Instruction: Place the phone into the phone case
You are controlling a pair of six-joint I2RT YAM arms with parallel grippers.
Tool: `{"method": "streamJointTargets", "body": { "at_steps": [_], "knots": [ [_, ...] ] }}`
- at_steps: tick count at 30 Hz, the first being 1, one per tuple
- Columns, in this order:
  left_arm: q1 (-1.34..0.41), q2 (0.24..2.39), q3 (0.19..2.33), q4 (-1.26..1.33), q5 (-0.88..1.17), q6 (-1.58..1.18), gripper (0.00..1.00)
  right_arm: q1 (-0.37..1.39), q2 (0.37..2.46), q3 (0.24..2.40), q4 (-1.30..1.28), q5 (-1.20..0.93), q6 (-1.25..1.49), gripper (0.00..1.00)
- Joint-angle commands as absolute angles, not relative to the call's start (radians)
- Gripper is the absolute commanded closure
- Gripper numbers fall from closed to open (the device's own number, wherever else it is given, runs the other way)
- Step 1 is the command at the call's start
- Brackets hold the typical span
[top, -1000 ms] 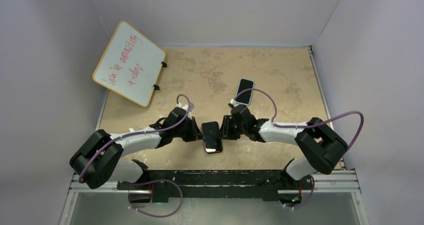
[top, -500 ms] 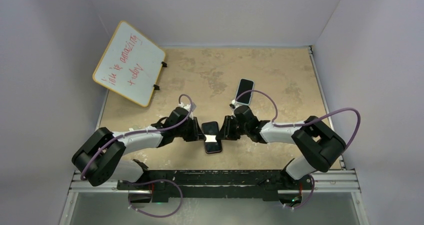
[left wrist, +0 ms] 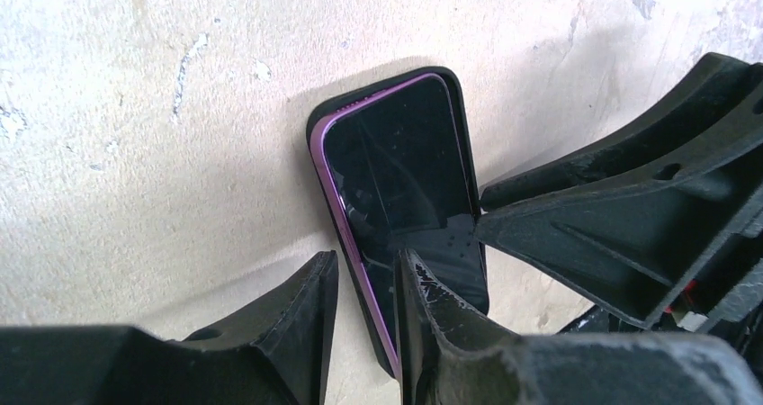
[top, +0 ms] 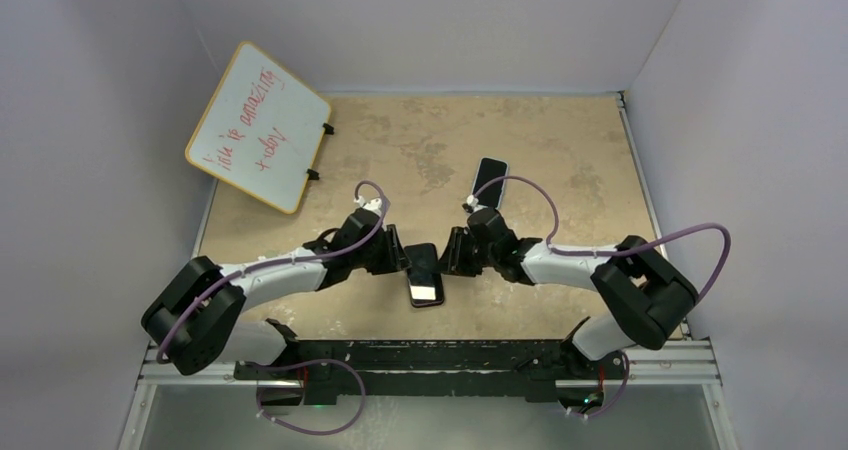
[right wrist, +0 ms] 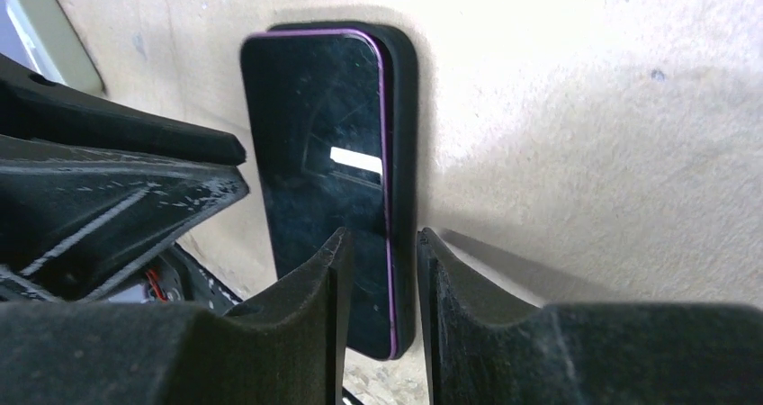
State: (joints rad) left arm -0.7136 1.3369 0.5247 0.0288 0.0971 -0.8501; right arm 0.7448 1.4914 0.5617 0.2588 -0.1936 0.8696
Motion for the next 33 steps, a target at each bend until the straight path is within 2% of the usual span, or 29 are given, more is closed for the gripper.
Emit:
{"method": "streamJointTargets", "body": {
  "at_steps": [1,3,10,16,19,25,30,33],
  "knots": [
    [-0.707,1.369,0.573,0.044,0.063,-0.818,0.69,0.732,1.508,0.627,0.231,-0.164,0.849,0.67],
    [-0.707,1.397,0.579,0.065,0.075,-0.811,0.7,0.728,1.523,0.639,0.236,-0.163,0.838,0.68],
    [-0.707,1.474,0.605,0.143,0.142,-0.761,0.9,0.715,1.612,0.685,0.238,-0.182,0.798,0.73],
    [-0.709,1.496,0.607,0.214,0.218,-0.724,0.93,0.715,1.655,0.688,0.297,-0.245,0.759,0.77],
    [-0.709,1.5,0.598,0.224,0.24,-0.71,0.91,0.715,1.66,0.684,0.333,-0.277,0.749,0.77],
    [-0.709,1.494,0.595,0.263,0.28,-0.701,0.78,0.715,1.659,0.69,0.378,-0.339,0.721,0.76],
    [-0.703,1.475,0.624,0.124,0.199,-0.736,0.65,0.71,1.631,0.683,0.327,-0.297,0.731,0.75],
    [-0.699,1.44,0.604,0.079,0.185,-0.767,0.62,0.706,1.592,0.652,0.293,-0.272,0.755,0.7]
  ]
}}
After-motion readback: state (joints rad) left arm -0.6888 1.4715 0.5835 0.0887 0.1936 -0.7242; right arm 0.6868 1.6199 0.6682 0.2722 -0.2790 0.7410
